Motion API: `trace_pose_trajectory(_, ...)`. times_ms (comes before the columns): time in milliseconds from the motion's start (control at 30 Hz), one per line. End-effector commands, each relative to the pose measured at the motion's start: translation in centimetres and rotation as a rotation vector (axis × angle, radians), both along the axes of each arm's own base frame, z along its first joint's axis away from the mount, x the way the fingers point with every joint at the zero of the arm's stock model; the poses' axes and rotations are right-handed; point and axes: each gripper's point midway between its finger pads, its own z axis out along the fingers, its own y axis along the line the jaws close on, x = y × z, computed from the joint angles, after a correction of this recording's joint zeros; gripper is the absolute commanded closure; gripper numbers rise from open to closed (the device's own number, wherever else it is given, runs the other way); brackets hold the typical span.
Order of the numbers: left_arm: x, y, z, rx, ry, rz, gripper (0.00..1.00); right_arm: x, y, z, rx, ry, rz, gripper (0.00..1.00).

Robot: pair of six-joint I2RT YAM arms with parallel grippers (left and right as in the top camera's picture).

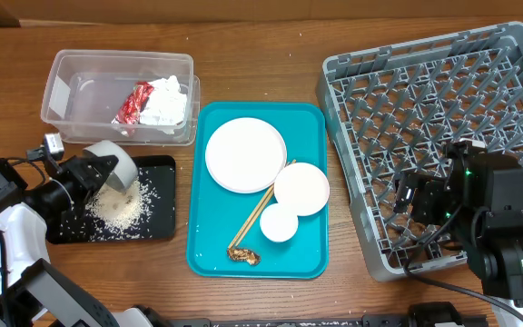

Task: Sort waste into correct bins and load items into the dishwasher
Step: 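Tip the bowl over the black tray to pour out the rice, then return the emptied grey bowl to the teal tray with the left gripper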

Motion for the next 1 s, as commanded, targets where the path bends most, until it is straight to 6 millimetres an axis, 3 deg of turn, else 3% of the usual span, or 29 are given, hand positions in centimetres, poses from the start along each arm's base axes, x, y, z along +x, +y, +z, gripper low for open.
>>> trace_pose_trajectory(0,0.1,-0.4,0.0,0.022,-0.026,-0.027,0.96,0.3,-0.1,1.0,0.001,-0.029,-0.004,0.00)
trace_pose_trajectory(67,0.2,-0.7,0.6,0.002,-0.058,-0.042,0.96,0.2,-0.1,1.0,0.001,-0.027,-0.004,0.00)
trace_pose_trajectory(133,0.0,-2.9,4.9,-0.095,-0.316,-0.181,0.96,0.2,-0.1,1.0,0.001,-0.027,-0.004,0.00)
trace_pose_trajectory(167,0.2,-2.7,4.6,-0.037,-0.344,-0.190,0.96,0.2,-0.1,1.0,0.001,-0.027,-0.004,0.00)
trace_pose_trajectory(233,0.8,-0.9,1.5,-0.025,-0.099,-0.053,0.96,0.3,-0.1,1.0,0.001,-0.031,-0.004,0.00)
trace_pose_trajectory(267,0.7,-0.9,1.1,-0.026,-0.075,-0.046,0.96,0.3,-0.1,1.0,0.001,-0.030,-0.004,0.00)
trace_pose_trajectory(400,0.1,-2.6,0.7,-0.049,-0.041,-0.090,0.96,0.3,-0.1,1.0,0.001,-0.031,-0.004,0.00)
trace_pose_trajectory(567,0.0,-4.7,1.6,-0.037,-0.023,-0.144,0.96,0.3,-0.1,1.0,0.001,-0.030,-0.004,0.00)
trace_pose_trajectory(800,-0.9,-11.6,2.8,0.374,0.065,-0.293,0.96,0.3,-0.1,1.0,0.002,-0.032,-0.004,0.00)
trace_pose_trajectory(867,-1.6,-14.3,2.2,0.457,0.070,-0.372,0.96,0.3,-0.1,1.0,0.002,-0.032,-0.004,0.00)
trace_pose_trajectory(967,-3.0,-17.9,-0.1,0.593,0.136,-0.485,0.96,0.3,-0.1,1.0,0.002,-0.032,-0.004,0.00)
